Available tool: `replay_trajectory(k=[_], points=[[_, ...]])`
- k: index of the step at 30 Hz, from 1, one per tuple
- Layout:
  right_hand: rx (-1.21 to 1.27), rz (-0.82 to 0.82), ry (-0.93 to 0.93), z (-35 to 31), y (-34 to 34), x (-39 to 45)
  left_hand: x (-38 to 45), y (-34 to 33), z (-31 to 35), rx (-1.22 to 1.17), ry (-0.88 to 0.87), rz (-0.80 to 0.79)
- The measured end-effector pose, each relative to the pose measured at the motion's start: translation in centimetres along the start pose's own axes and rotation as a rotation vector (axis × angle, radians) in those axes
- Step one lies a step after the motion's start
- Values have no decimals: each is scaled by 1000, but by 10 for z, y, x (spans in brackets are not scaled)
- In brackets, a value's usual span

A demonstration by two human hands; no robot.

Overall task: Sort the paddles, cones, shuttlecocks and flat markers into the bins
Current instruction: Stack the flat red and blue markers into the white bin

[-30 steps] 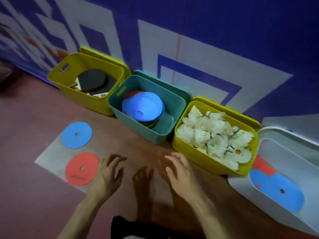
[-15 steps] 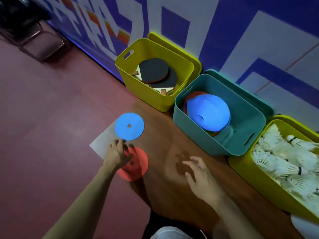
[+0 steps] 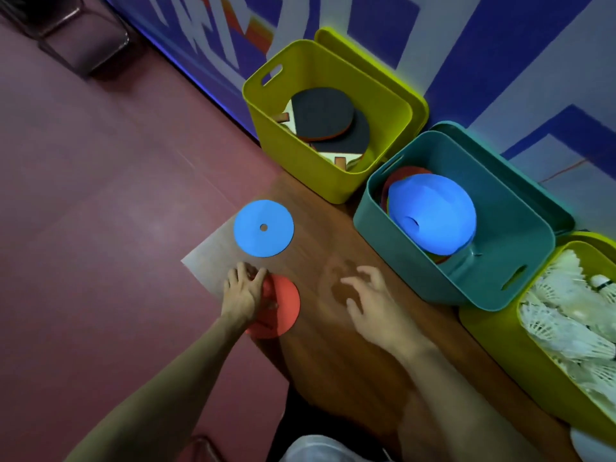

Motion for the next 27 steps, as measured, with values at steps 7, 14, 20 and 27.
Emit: replay_trajectory(k=[7,14,20,27], points=[[-217,-66,199,-89,-12,124,-5,-24,-21,-207,1,129],[-105,-41,-46,-92,-49,219,-4,-33,-27,-314,-61,286],[-120,-140,-144,-93,-68,230,-3,-34,-28,-365,-57,274],[-140,-117,-162,-106,-70,240,-1,-36,-29,-392,-45,286]])
Point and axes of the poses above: each hand's wrist, its own x-axis towards the middle knuckle, its own y-axis out of the back of the hand, z = x × y, the point moved 4 cm from there along x, towards the middle knuckle, and after that the axes turned 3 degrees about -x, right-handed, at the moved point
